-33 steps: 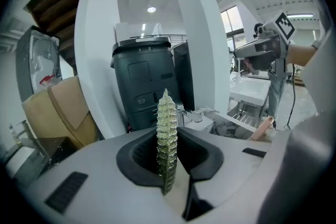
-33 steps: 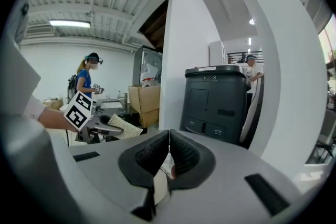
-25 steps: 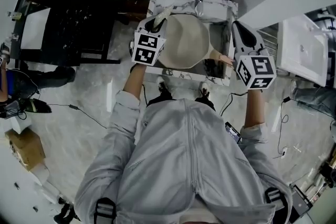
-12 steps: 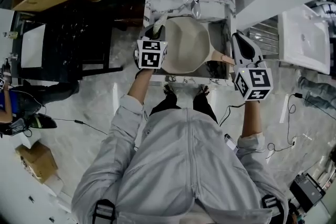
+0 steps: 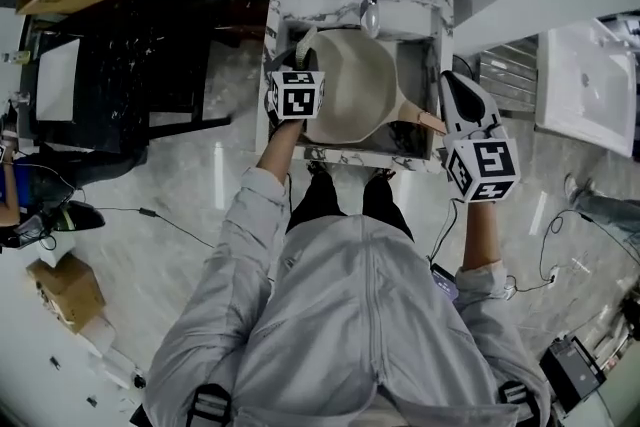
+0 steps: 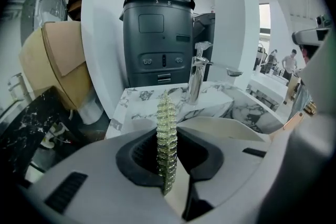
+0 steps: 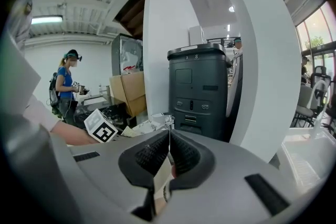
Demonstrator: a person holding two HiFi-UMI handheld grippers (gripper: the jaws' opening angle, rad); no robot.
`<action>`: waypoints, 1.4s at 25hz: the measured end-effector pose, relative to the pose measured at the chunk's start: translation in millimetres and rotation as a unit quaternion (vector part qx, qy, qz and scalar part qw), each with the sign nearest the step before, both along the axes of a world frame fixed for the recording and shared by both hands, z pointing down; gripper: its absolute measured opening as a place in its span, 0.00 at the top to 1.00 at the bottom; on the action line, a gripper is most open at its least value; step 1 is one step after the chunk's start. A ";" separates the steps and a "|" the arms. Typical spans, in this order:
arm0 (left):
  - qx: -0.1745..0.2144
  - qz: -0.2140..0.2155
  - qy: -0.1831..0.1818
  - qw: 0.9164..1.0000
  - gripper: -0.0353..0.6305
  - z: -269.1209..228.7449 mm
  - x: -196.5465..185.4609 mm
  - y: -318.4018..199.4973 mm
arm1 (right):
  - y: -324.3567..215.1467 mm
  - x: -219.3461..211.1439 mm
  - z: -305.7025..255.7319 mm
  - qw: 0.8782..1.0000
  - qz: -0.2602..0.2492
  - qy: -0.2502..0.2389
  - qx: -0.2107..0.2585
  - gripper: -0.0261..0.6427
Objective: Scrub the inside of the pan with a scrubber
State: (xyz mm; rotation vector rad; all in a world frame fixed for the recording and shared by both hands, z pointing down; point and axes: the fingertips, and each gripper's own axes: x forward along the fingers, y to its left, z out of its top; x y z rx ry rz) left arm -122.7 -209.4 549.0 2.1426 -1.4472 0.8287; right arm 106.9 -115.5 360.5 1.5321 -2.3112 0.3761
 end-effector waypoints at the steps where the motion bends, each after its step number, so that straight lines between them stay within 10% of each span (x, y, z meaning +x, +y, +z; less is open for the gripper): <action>1: -0.002 -0.008 0.000 1.000 0.84 5.5 0.8 -2.7 | -0.9 1.0 3.3 1.000 0.001 0.000 -0.003 0.91; 9: -0.027 -0.037 -0.026 0.999 0.84 52.4 2.3 -22.1 | -10.3 1.7 19.2 1.000 0.010 -0.009 -0.014 0.91; 18: -0.041 0.077 -0.096 0.992 0.84 90.5 26.5 -21.1 | -10.0 5.0 35.7 0.999 0.021 -0.009 -0.030 0.91; 25: -0.076 0.213 -0.162 0.961 0.84 119.8 57.2 -14.2 | -5.1 13.4 44.8 0.999 0.031 -0.009 -0.041 0.91; 35: -0.089 0.153 -0.024 0.984 0.84 127.2 90.3 -26.4 | 3.5 31.7 56.3 0.997 0.053 -0.005 -0.055 0.91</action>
